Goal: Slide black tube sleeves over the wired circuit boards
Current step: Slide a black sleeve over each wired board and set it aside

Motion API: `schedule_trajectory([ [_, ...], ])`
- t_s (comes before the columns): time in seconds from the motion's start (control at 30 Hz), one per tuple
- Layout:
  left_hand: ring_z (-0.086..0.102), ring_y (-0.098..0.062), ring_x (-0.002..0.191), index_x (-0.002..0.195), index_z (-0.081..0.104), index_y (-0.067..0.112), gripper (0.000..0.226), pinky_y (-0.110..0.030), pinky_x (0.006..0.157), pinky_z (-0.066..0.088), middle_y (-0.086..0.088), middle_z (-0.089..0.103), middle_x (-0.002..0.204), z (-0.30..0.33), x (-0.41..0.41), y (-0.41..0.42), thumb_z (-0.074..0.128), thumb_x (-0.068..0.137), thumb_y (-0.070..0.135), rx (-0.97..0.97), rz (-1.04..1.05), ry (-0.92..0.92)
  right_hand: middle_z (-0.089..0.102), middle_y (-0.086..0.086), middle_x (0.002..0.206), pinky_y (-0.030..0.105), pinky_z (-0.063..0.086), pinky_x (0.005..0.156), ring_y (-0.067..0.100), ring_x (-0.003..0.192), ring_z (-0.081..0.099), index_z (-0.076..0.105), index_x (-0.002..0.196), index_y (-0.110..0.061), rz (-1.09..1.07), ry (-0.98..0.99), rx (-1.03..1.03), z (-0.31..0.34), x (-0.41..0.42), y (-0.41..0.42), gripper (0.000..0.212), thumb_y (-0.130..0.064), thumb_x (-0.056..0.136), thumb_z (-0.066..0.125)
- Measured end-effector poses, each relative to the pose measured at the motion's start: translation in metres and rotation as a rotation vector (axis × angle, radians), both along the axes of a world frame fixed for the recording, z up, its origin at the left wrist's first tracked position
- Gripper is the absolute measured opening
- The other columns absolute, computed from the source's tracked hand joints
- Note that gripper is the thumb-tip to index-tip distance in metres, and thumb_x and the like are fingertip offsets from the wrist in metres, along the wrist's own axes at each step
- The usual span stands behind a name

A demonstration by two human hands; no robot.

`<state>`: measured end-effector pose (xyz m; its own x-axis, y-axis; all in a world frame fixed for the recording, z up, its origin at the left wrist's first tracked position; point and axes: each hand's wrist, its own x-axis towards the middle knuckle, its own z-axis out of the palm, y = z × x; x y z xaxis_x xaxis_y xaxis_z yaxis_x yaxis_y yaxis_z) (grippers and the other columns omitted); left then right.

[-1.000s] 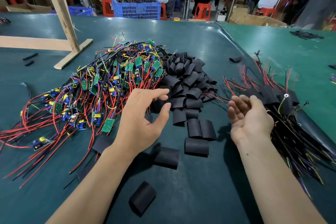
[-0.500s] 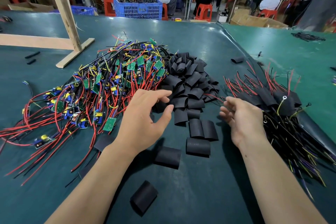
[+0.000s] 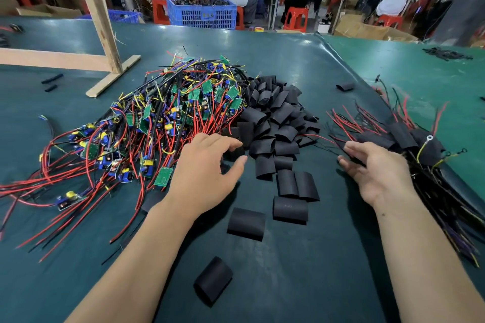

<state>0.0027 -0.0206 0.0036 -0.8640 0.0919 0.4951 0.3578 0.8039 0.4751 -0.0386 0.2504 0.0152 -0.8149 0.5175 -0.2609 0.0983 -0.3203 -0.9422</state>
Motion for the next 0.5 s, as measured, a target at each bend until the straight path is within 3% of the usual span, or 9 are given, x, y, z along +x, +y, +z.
schedule_trajectory([
  [0.23, 0.056, -0.028, 0.108, 0.113, 0.069, 0.018, 0.027, -0.047, 0.092, 0.045, 0.000, 0.067, 0.113, -0.003, -0.005, -0.012, 0.064, 0.091, 0.032, -0.020, 0.211, -0.049, 0.068, 0.009, 0.092, 0.029, 0.057, 0.075, 0.022, 0.079, 0.066, 0.062, 0.078, -0.004, 0.000, -0.006, 0.005, -0.001, -0.001, 0.009, 0.013, 0.000, 0.089, 0.058],
  [0.43, 0.059, -0.025, 0.106, 0.117, 0.066, 0.019, 0.029, -0.044, 0.088, 0.050, 0.001, 0.065, 0.112, -0.006, -0.010, -0.019, 0.062, 0.091, 0.031, 0.032, 0.342, -0.101, 0.065, 0.011, 0.095, 0.018, 0.053, 0.064, 0.017, 0.073, 0.061, 0.065, 0.092, -0.003, -0.052, -0.038, 0.084, -0.007, -0.004, 0.001, 0.006, -0.004, 0.089, 0.061],
  [0.5, 0.061, -0.026, 0.102, 0.113, 0.067, 0.019, 0.029, -0.045, 0.086, 0.051, 0.001, 0.066, 0.109, -0.006, -0.010, -0.020, 0.063, 0.091, 0.037, 0.024, 0.369, -0.121, 0.065, 0.007, 0.089, 0.020, 0.052, 0.067, 0.015, 0.073, 0.060, 0.065, 0.079, -0.008, -0.040, -0.048, 0.193, -0.010, -0.003, -0.008, 0.007, -0.005, 0.086, 0.066],
])
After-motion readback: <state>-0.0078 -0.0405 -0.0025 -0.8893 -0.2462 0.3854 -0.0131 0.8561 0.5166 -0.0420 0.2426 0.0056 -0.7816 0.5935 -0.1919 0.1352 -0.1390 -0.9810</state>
